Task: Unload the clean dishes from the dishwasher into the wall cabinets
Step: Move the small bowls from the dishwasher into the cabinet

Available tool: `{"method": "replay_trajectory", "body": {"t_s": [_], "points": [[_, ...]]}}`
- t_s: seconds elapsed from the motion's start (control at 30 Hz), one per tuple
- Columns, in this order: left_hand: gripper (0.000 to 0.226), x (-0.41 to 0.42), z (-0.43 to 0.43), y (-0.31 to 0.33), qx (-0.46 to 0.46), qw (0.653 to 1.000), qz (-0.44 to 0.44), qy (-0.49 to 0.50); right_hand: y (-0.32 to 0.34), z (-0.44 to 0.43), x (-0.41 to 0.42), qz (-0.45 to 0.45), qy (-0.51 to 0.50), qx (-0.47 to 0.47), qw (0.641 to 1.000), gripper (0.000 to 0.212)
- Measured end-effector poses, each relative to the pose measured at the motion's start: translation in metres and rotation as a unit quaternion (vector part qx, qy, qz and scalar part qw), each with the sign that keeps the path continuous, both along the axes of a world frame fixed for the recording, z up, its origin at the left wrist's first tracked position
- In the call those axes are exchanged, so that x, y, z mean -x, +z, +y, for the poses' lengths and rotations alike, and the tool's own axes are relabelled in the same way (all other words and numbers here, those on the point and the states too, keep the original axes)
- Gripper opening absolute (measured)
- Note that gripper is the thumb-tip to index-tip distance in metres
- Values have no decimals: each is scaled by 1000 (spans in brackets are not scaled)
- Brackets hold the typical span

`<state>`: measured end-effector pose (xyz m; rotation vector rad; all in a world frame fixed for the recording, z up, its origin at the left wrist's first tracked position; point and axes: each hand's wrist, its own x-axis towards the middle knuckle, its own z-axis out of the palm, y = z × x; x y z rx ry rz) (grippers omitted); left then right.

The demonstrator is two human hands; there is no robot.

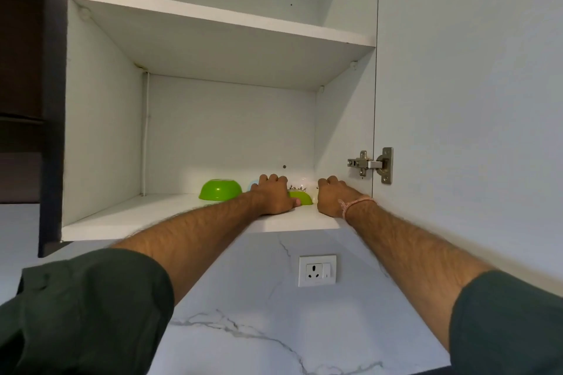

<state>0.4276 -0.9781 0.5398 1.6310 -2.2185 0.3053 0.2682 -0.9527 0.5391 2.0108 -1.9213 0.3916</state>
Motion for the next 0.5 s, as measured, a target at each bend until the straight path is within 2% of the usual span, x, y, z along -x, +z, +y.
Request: {"method": "replay_trajectory", "body": {"t_s": [0.17, 0.27, 0.4, 0.5], "points": [[59, -9, 37, -1, 12, 1000, 2, 0, 1, 32, 4, -4, 23, 18, 1000, 46], [47, -13, 68, -9, 19, 998, 40, -33, 0, 61, 8, 5, 36, 26, 999, 45], [44, -3, 118, -37, 50, 990, 120, -60, -8, 111, 18, 19, 56, 47, 997, 43], [51, 17, 155, -59, 77, 987, 127, -65, -15, 160, 28, 28, 61, 60, 996, 45]]}}
